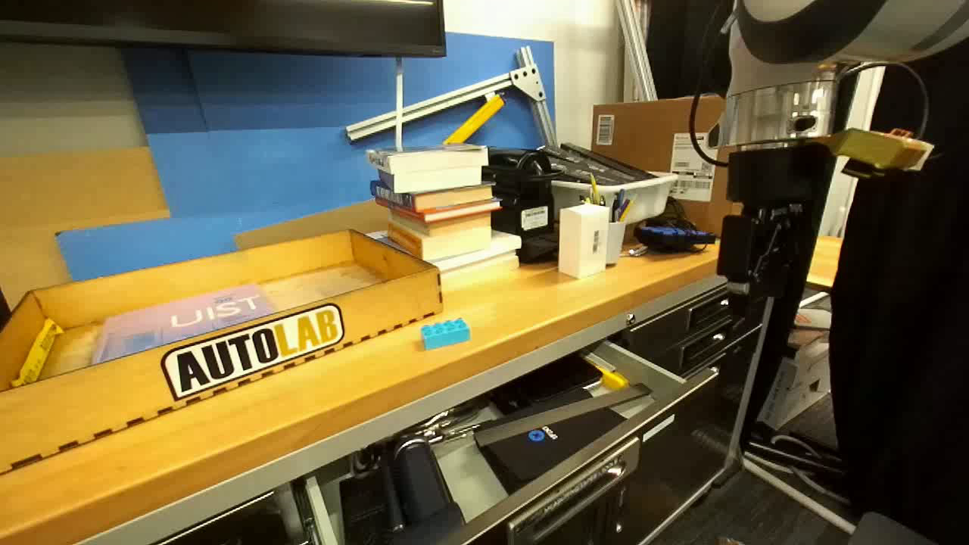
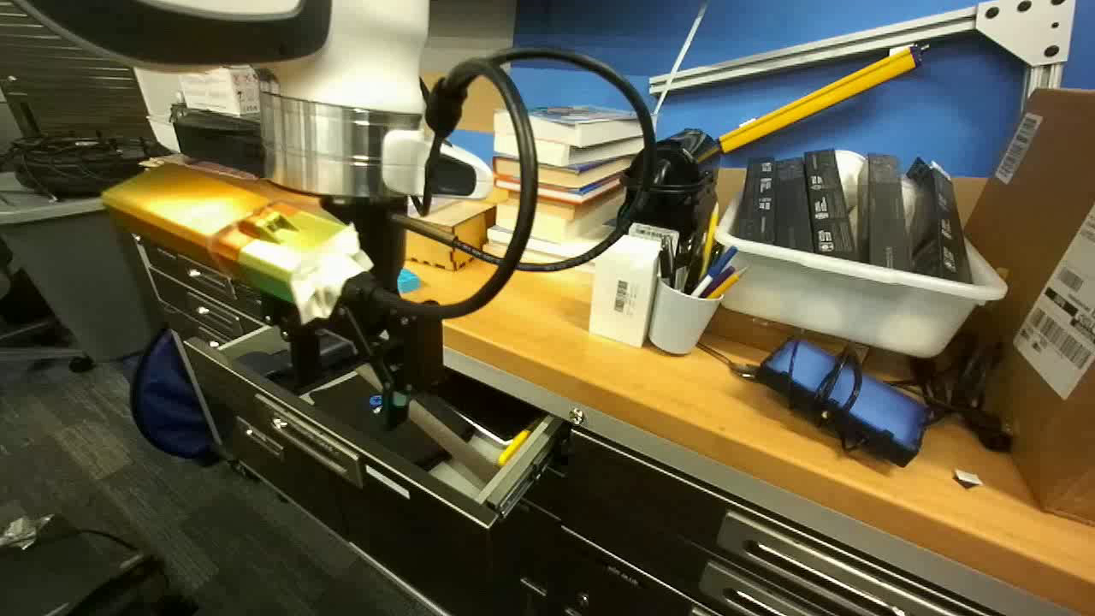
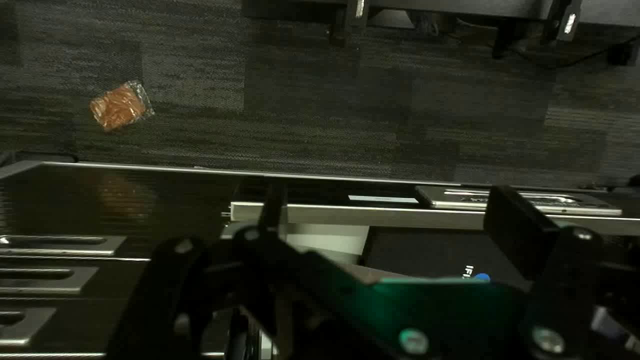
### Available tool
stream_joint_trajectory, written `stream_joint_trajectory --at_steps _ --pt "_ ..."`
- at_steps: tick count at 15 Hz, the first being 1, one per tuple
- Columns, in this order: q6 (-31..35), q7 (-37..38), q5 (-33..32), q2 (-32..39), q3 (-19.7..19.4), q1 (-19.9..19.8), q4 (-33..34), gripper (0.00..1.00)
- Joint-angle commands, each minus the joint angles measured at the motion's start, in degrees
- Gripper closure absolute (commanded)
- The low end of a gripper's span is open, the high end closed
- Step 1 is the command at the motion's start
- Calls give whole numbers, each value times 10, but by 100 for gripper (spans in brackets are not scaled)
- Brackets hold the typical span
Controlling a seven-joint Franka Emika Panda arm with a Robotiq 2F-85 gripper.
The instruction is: Put the blue lego brick in the open drawer then close the drawer
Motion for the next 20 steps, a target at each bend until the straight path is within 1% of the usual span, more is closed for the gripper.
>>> stream_joint_trajectory --at_steps 1,6,7,10,14,17,20 --pt "-1 -2 3 1 5 -5 1 0" --pt "-1 -2 3 0 5 -5 2 0" --pt "10 9 5 10 10 -2 11 0" --pt "48 23 29 70 30 23 61 0" --pt "66 29 53 144 67 55 132 0" --pt "76 30 54 213 93 68 189 0" --pt "88 49 49 280 119 76 246 0"
